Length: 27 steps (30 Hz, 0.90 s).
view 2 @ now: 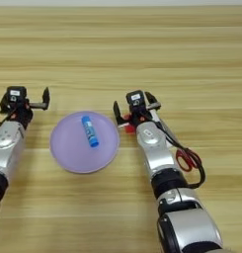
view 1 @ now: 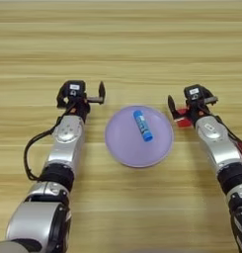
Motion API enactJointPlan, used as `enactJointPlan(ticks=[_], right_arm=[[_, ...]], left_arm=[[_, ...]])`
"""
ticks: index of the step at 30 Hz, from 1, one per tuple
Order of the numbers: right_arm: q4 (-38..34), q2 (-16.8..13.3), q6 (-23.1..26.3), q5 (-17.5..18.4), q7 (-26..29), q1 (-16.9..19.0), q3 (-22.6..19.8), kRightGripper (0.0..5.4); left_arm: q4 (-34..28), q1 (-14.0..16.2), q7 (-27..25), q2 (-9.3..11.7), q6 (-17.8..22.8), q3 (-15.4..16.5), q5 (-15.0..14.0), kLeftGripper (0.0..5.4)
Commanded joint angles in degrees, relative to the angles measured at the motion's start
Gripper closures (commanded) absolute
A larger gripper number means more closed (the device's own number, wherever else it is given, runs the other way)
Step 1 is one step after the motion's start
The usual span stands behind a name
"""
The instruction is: Move the objects on the table
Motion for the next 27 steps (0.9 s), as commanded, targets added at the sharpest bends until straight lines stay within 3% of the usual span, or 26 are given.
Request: enactJointPlan(ticks=[1, 7, 14, 20, 27], right_arm=[[0.6, 0.5, -0.5, 0.4, -1.0, -1.0, -0.4, 0.04], [-0.1, 1.3, -1.9, 1.1, -3.8, -1.7, -1.9, 0.04], [-0.5, 1.8, -2.6, 1.3, -5.6, -2.1, -2.3, 0.04], [0.2, 2.3, -2.8, 1.1, -6.2, -2.7, -2.1, 0.04], [1.0, 2.7, -2.9, 1.0, -6.4, -3.2, -2.1, 0.04]], left_arm=[[-5.0, 3.5, -4.7, -2.1, 4.5, -2.7, -0.9, 0.0], [-15.2, 10.6, -14.4, -3.7, 12.2, -10.1, -0.7, 0.0], [-19.1, 13.7, -17.0, -3.6, 16.7, -13.4, 0.1, 0.0], [-16.5, 13.0, -17.7, -3.9, 17.4, -14.8, 1.2, 0.0], [-9.1, 9.6, -16.7, -4.2, 16.6, -15.8, 3.7, 0.0]])
